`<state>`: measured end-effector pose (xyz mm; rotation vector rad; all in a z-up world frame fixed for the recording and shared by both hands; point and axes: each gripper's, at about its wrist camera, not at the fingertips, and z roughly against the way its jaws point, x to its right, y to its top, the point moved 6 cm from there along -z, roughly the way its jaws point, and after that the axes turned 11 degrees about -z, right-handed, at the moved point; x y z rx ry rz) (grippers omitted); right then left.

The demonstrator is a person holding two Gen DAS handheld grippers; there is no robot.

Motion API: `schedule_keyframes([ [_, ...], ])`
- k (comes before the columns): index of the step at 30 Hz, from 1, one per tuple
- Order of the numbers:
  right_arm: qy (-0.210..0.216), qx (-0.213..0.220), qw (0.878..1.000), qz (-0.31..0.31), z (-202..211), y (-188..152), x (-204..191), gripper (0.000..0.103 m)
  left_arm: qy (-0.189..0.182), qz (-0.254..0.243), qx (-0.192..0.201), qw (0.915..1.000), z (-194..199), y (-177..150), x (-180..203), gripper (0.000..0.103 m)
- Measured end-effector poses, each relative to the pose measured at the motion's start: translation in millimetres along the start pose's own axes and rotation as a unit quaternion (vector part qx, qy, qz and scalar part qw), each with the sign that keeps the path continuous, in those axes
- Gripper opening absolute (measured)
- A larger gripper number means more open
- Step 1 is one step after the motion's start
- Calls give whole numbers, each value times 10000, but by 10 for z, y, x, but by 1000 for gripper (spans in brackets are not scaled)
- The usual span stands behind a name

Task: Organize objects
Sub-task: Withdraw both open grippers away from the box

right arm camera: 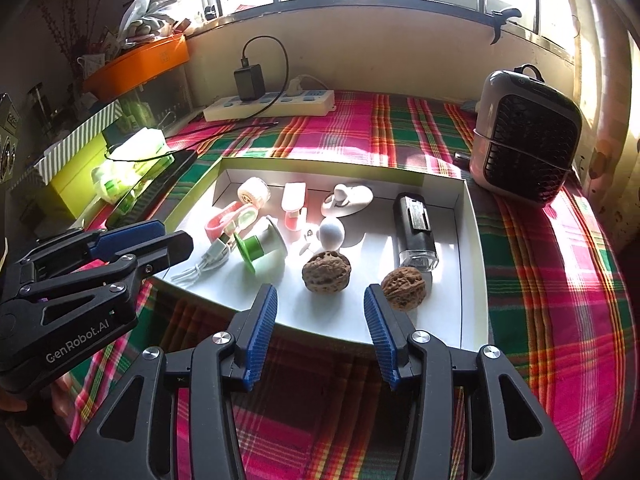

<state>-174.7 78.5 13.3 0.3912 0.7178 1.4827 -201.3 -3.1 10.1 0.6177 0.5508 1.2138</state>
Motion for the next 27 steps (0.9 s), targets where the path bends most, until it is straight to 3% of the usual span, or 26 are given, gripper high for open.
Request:
schedule_keyframes([
  [17, -315, -14, 9994, -106, 264, -405, 192, 47, 220, -54, -142, 9996, 241, -502, 376, 29],
  [21, -390, -103, 9990, -185, 247, -498, 276, 56, 285, 23, -302, 9991, 195, -642, 421, 29],
  [27, -500, -212, 9982, -248, 220, -606, 374, 57, 364, 210, -491, 9979, 135, -781, 420, 29],
])
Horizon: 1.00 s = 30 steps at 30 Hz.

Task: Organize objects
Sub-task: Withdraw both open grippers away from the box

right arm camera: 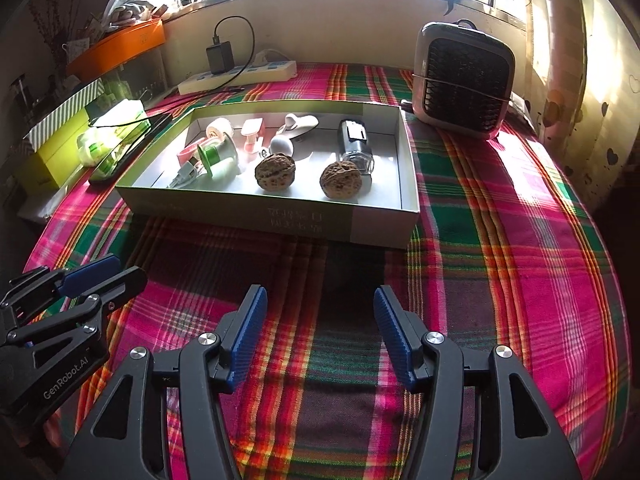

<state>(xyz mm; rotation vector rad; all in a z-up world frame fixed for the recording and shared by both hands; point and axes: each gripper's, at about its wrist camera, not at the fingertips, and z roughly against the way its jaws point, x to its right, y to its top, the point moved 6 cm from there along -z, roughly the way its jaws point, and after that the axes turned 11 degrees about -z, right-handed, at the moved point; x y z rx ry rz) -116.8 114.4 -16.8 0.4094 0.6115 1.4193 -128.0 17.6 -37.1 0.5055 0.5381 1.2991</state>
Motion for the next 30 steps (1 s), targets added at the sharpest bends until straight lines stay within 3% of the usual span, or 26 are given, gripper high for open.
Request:
schedule_keyframes([
  [7, -113, -30, 9999, -19, -23, -48, 68, 57, 140, 77, 17, 9999, -24, -19, 23, 30],
  [12, -196, 19, 9998, 4, -31, -49, 91, 60, 139, 22, 25, 9999, -32, -9, 60, 38],
  [30, -197, 20, 9998, -14, -32, -50, 86, 61, 150, 10, 24, 9999, -31, -4, 64, 38],
])
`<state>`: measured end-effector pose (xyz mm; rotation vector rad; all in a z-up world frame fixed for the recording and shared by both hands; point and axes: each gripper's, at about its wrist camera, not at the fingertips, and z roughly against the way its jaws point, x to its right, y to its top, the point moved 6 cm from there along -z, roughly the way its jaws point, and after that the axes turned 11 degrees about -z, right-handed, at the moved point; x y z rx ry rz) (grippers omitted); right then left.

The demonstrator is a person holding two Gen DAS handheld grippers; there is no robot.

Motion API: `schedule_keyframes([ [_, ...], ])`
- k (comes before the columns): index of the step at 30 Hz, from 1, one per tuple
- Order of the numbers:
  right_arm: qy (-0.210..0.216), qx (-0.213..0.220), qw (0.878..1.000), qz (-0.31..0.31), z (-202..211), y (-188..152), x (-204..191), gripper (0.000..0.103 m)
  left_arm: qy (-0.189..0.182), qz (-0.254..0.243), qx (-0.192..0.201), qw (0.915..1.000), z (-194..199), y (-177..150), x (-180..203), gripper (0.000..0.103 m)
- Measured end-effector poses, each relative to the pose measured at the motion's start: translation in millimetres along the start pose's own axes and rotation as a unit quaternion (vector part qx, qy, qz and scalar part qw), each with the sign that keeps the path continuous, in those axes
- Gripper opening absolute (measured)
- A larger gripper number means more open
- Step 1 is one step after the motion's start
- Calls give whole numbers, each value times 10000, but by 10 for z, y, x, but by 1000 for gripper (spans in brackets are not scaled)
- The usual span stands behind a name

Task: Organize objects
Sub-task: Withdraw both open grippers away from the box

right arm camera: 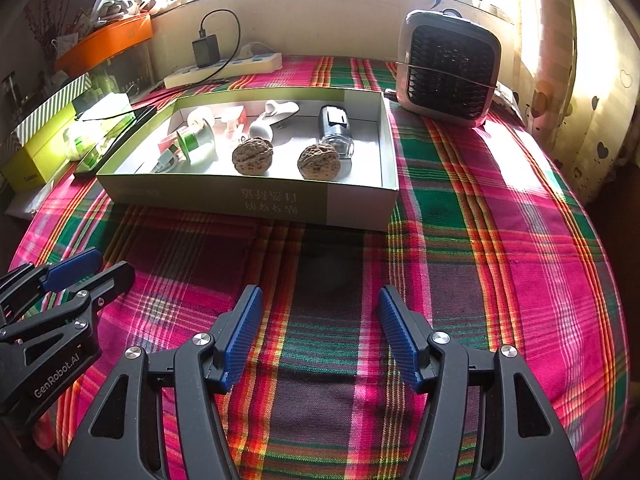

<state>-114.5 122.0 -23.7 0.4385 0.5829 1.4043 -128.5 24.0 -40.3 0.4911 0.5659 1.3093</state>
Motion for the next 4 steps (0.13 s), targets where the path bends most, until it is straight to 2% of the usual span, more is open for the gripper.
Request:
schedule_keyframes([
  [4, 1, 0, 10000, -2, 0, 0, -2, 61, 3, -2, 0, 10000, 1, 1, 3, 38],
])
